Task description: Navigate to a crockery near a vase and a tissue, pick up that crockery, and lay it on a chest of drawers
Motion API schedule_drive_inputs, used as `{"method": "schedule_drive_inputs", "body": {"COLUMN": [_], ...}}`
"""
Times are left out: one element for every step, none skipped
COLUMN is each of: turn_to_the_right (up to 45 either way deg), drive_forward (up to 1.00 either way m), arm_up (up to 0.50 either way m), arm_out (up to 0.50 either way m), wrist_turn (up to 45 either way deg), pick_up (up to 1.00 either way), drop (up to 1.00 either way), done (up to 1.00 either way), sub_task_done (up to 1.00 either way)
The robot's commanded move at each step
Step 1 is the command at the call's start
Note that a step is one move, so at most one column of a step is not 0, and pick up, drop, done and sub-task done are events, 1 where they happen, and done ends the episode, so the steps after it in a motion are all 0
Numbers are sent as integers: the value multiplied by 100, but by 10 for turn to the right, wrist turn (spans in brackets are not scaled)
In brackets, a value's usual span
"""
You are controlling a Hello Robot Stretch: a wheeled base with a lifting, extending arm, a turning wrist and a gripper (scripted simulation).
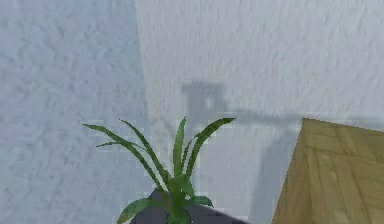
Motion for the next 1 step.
{"method": "schedule_drive_inputs", "body": {"turn_to_the_right": [0], "drive_forward": [0], "arm_up": [-12], "arm_out": [0], "wrist_turn": [0], "pick_up": [0], "drop": [0], "done": [0], "sub_task_done": [0]}}
